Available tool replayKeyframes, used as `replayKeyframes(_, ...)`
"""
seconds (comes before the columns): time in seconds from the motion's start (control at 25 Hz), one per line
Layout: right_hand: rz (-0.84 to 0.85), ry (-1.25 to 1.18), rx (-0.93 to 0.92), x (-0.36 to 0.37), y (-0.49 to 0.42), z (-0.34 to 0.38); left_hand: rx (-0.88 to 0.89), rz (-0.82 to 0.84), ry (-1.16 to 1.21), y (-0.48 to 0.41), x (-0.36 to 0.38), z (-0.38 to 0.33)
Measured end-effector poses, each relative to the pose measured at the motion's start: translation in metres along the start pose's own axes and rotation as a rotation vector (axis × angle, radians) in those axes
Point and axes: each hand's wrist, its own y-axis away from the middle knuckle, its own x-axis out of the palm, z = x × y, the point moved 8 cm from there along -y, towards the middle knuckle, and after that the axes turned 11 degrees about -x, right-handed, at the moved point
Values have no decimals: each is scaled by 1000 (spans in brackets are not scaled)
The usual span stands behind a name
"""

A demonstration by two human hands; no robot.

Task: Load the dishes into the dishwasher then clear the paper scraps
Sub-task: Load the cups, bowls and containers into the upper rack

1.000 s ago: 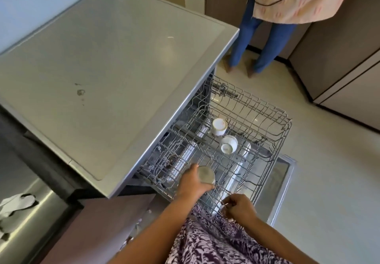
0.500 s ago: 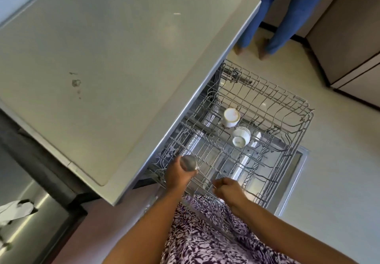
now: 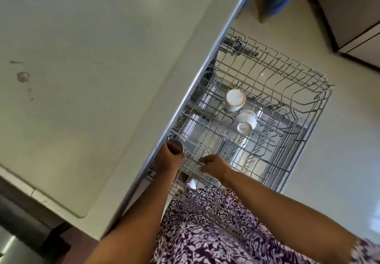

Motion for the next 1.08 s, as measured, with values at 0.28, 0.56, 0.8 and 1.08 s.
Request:
replayKeyframes(0.28, 62, 78, -14, 0, 9, 2, 30, -10, -82, 9, -5, -7)
replayKeyframes(0.56, -79, 7, -84, -35, 42, -2, 154, -2, -168, 21, -11, -14)
replayKeyframes(0.8, -238, 4, -277, -60, 95, 36, 248, 42, -9, 58, -24, -20)
replayKeyframes(1.08, -134, 232, -545, -39, 156, 92, 362, 128, 153, 126, -56, -14)
